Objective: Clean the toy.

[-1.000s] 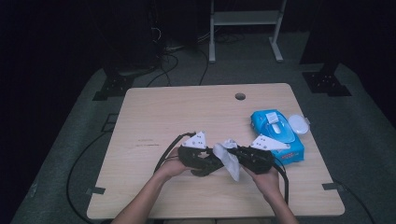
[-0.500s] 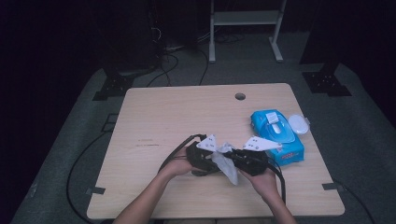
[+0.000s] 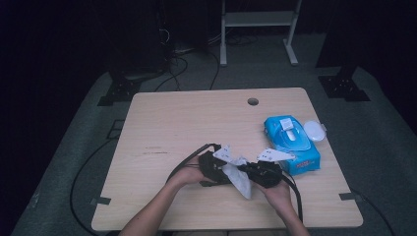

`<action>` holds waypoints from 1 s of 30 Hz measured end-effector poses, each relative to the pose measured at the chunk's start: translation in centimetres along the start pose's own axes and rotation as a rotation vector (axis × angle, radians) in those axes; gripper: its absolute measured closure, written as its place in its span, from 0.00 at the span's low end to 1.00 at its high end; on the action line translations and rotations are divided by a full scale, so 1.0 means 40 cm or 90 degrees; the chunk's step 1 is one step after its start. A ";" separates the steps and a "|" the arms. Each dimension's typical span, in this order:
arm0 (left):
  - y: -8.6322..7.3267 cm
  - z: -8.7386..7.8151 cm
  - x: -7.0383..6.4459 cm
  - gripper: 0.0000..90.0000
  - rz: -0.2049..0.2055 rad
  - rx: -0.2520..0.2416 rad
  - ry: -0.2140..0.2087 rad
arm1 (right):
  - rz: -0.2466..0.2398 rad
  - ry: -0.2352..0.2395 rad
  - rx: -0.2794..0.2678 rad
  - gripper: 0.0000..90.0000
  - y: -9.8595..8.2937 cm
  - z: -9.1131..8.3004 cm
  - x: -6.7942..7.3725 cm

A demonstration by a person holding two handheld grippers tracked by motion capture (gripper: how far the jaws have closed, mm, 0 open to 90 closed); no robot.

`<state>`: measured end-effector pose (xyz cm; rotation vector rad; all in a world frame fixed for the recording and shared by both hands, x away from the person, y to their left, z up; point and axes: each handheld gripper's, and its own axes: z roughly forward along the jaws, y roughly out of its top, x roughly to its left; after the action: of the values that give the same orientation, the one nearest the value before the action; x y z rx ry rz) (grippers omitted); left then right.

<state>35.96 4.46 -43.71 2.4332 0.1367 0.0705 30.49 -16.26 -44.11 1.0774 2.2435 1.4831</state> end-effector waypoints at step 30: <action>-0.107 -0.067 0.029 0.72 -0.001 -0.080 0.038 | 0.011 -0.035 0.003 0.94 0.013 0.003 -0.020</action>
<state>36.53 9.58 -44.43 2.3063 0.1561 0.1464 31.36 -16.62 -43.86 1.1271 2.2078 1.4367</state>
